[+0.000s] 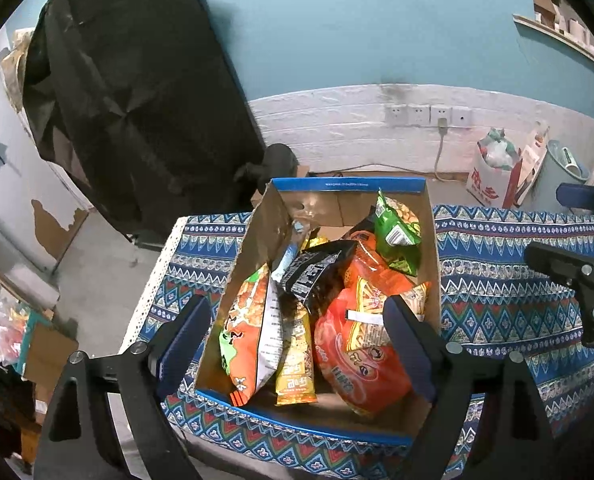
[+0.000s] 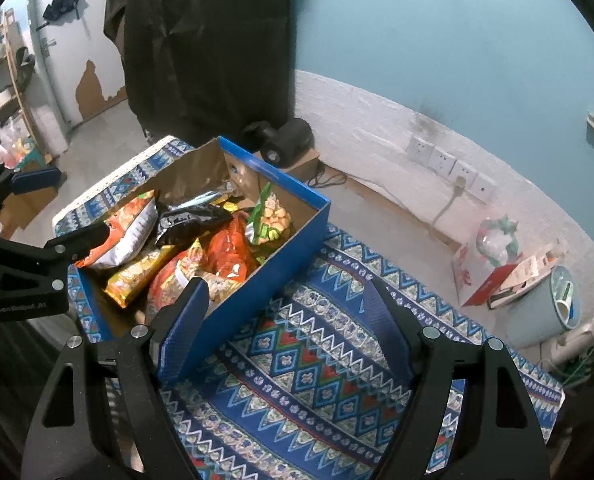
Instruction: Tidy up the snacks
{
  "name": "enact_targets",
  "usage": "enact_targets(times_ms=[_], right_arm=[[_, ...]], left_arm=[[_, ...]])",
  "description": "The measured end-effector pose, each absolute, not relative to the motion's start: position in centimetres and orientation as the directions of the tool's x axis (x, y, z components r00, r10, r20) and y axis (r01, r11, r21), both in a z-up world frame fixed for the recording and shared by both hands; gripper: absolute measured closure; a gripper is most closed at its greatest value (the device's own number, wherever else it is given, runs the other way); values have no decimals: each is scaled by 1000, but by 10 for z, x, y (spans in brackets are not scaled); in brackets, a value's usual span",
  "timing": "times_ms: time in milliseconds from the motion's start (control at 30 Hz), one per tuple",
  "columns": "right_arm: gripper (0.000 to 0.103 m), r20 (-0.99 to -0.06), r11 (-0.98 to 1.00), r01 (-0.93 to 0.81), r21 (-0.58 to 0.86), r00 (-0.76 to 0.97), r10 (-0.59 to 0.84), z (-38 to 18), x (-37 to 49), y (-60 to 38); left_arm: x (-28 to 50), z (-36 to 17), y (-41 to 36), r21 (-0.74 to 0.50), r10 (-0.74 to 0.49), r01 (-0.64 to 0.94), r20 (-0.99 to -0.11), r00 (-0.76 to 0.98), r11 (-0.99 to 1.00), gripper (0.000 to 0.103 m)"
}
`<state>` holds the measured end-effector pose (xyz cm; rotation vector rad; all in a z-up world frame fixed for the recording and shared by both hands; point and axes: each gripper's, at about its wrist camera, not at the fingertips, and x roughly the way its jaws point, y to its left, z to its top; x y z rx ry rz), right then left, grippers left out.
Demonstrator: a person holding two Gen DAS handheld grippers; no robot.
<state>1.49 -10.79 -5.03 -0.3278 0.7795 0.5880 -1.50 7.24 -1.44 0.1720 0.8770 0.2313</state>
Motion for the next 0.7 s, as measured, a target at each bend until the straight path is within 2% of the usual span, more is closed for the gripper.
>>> enact_targets(times_ms=[700], right_arm=[[24,-738,793,-605,-71,567,367,-50,15,-108]], left_arm=[[-17,-16,70,263,288,-134,-735,614,956,14]])
